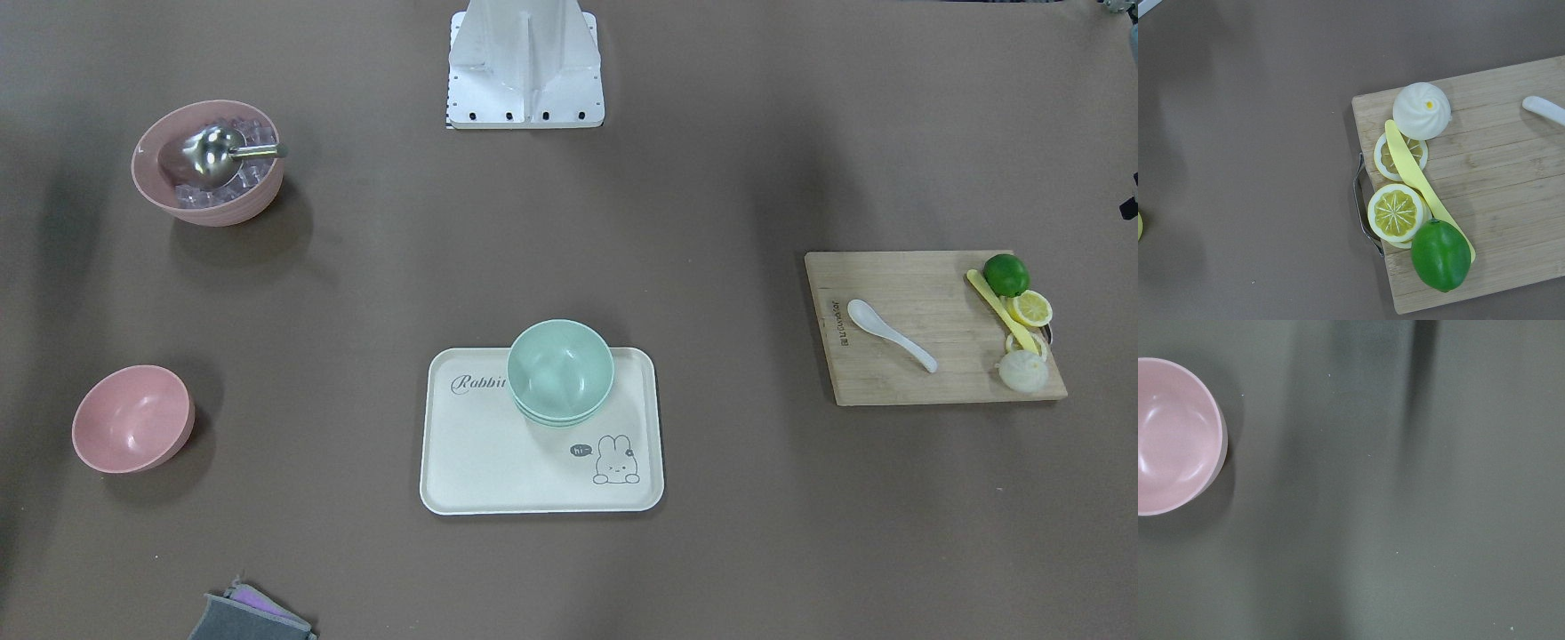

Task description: Stack pink bowl on green and place spoon

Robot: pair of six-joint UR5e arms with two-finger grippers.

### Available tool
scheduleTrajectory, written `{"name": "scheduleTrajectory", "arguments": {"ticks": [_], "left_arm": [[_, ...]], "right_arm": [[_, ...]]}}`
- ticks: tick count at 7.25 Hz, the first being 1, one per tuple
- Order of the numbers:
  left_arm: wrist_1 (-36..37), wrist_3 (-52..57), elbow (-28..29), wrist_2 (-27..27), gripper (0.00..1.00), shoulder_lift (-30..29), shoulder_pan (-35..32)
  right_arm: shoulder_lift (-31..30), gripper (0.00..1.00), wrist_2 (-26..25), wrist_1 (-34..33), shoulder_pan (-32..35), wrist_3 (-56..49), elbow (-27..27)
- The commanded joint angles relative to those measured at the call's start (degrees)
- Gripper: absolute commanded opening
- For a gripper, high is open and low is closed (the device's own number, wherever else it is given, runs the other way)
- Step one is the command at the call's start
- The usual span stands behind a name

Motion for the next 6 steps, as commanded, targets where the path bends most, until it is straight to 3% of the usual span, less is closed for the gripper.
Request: {"name": "scheduleTrajectory", "arguments": {"ticks": [1, 2, 6], "left_arm": [[-0.06, -2.40, -0.08, -0.42, 0.98, 0.13, 0.00], [-0.06, -2.22, -0.43, -2.95, 0.98, 0.22, -0.08], [-1.12, -3.45, -0.96, -1.66, 0.98, 0.22, 0.00]], "right_arm": [[-0.32, 1.00, 0.88, 0.10, 0.00, 0.00, 0.15], [-0.33, 1.00, 0.97, 0.10, 0.00, 0.09, 0.15], [-0.33, 1.00, 0.97, 0.10, -0.35, 0.09, 0.15]]}}
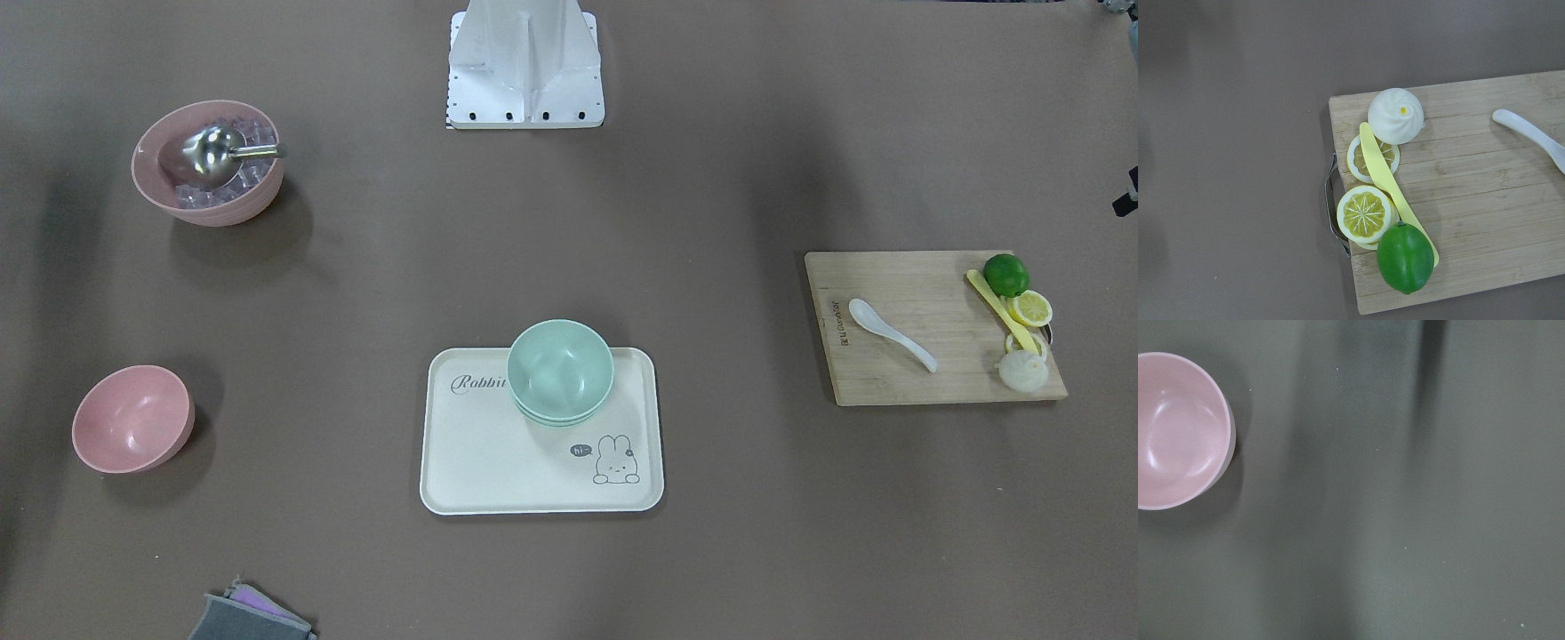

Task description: Stack pink bowl on green and place spoon

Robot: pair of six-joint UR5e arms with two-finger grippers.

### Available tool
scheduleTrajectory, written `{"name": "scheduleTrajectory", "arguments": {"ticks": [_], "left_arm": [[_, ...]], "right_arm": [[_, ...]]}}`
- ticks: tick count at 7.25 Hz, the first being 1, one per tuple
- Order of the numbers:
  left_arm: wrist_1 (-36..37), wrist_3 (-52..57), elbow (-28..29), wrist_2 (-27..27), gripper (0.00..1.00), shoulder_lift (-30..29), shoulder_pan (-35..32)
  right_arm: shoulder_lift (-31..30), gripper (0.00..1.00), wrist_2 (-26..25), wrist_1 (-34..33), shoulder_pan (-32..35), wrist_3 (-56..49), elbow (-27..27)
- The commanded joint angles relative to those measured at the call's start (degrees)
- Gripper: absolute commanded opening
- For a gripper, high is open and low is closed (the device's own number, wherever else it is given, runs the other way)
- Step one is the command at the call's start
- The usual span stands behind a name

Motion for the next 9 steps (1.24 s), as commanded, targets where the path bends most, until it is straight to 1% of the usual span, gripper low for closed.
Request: {"name": "scheduleTrajectory", "arguments": {"ticks": [1, 4, 6, 7, 9], "left_arm": [[-0.49, -0.41, -0.44, 1.16, 0.98, -0.24, 0.13], [-3.83, -1.54, -0.18, 1.35, 0.98, 1.52, 0.31], [-3.83, -3.66, -0.36, 1.17, 0.98, 1.52, 0.40], [-3.83, -4.18, -0.36, 0.82, 0.98, 1.52, 0.40], [-3.83, -7.42, -0.36, 0.73, 0.98, 1.25, 0.92]], "right_arm": [[0.08, 1.00, 0.09, 0.00, -0.33, 0.09, 0.02], [0.08, 1.00, 0.00, 0.09, -0.51, 0.00, 0.02], [-0.09, 1.00, 0.35, 0.00, -0.51, 0.00, 0.72], [0.00, 1.00, -0.08, 0.00, -1.72, 0.00, -0.14], [0.35, 1.00, 0.00, 0.09, -1.82, 0.18, 0.20]]}}
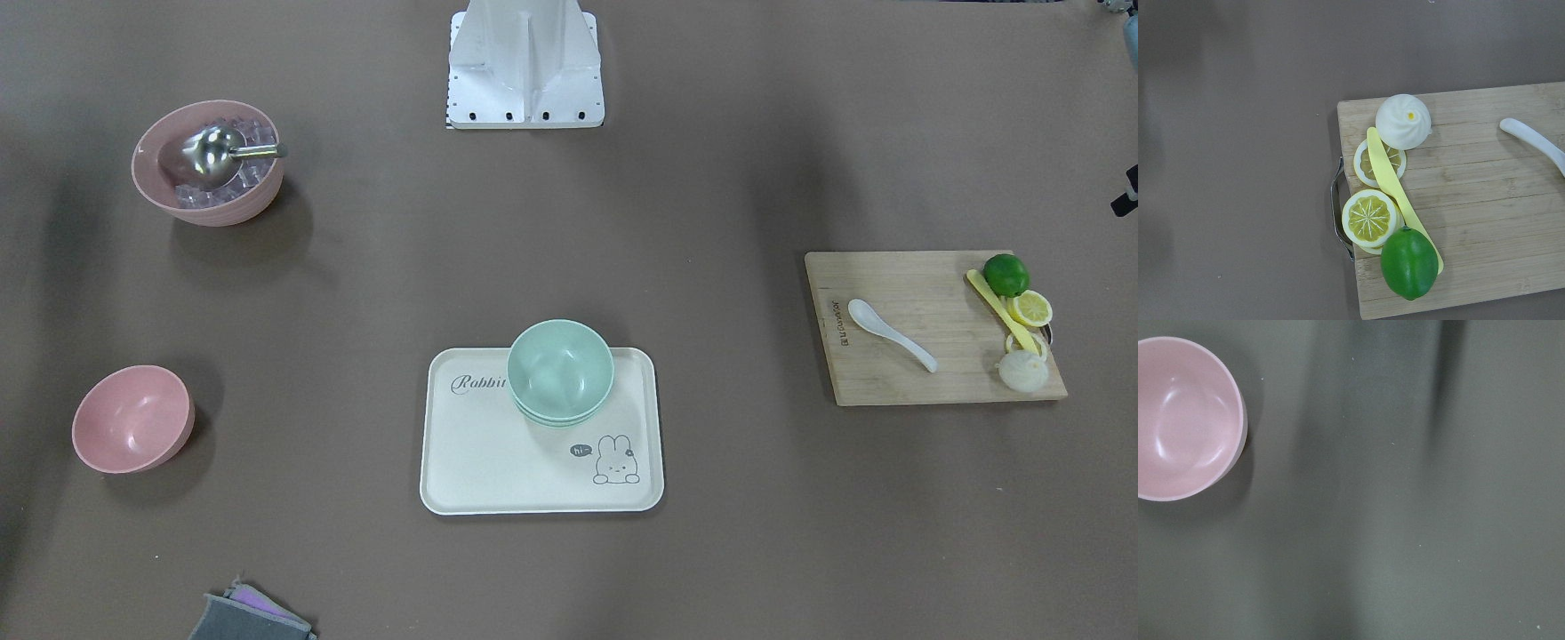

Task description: Stack pink bowl on green and place spoon

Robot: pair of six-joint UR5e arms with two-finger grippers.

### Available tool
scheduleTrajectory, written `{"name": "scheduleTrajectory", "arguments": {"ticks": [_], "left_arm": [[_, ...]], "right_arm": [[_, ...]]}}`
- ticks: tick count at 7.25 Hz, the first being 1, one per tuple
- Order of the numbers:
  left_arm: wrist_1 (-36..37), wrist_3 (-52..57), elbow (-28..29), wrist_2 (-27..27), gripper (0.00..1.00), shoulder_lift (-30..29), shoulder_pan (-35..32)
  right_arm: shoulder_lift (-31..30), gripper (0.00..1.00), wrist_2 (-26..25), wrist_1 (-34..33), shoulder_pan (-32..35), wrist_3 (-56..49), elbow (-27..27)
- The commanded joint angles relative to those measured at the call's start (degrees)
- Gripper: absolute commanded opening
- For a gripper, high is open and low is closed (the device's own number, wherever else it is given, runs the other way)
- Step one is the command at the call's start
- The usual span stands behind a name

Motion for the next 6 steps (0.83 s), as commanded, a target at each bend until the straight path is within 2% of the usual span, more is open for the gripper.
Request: {"name": "scheduleTrajectory", "arguments": {"ticks": [1, 4, 6], "left_arm": [[0.08, -2.17, 0.08, 0.14, 0.98, -0.34, 1.23], [-0.09, -8.19, -0.09, -0.12, 0.98, -0.77, 3.07], [-6.64, -25.38, 0.43, 0.58, 0.98, -2.53, 9.02]], "right_arm": [[0.41, 1.00, -0.01, 0.03, -0.18, 0.10, 0.07], [0.50, 1.00, -0.01, 0.03, -0.45, 0.36, -0.02], [2.42, 1.00, -0.36, 0.03, -2.81, 3.25, -0.72]]}}
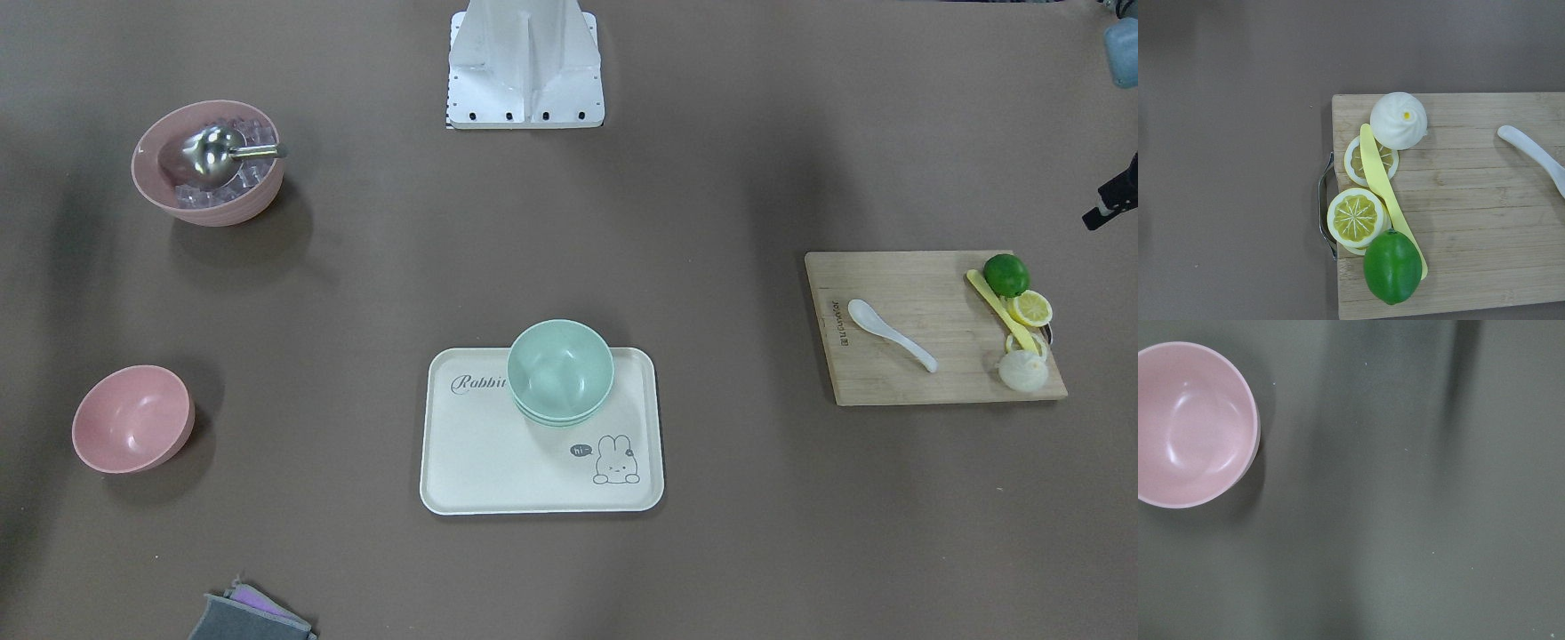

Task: Stack pink bowl on green and place spoon
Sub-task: 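Lower the right gripper onto the pink bowl while the left reaches for the spoon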

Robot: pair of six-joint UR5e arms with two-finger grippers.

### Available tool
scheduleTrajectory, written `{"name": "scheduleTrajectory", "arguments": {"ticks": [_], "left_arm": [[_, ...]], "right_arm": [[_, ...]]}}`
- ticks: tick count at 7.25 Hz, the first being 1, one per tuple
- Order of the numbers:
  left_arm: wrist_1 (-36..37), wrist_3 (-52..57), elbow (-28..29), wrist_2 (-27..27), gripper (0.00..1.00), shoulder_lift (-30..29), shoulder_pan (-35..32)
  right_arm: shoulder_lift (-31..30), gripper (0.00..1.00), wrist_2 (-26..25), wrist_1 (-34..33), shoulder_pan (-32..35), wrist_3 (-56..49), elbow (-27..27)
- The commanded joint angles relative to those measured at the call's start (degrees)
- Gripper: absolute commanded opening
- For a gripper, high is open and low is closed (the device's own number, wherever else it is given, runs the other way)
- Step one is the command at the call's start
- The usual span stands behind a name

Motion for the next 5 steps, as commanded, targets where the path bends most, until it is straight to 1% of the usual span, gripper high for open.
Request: {"name": "scheduleTrajectory", "arguments": {"ticks": [1, 2, 3, 4, 5], "left_arm": [[-5.99, -17.41, 0.49, 2.87, 0.98, -2.62, 7.15], [-6.10, -23.40, 0.05, 5.24, 0.98, -4.47, 10.23], [-6.88, -25.73, 0.05, 5.35, 0.98, -5.10, 11.39], [-7.24, -26.71, 0.05, 5.35, 0.98, -5.37, 11.75], [-7.15, -26.98, 0.13, 5.44, 0.98, -5.89, 11.84]], "right_arm": [[4.08, 1.00, -0.29, 0.00, -3.03, 4.73, -3.05], [7.76, 1.00, -0.20, 2.17, -4.70, 10.07, -7.60], [9.63, 1.00, -0.29, 8.29, -6.89, 16.65, -11.73], [10.86, 1.00, -1.16, 12.70, -9.00, 22.81, -14.64], [12.09, 0.98, -3.69, 14.05, -10.85, 23.91, -16.94]]}}
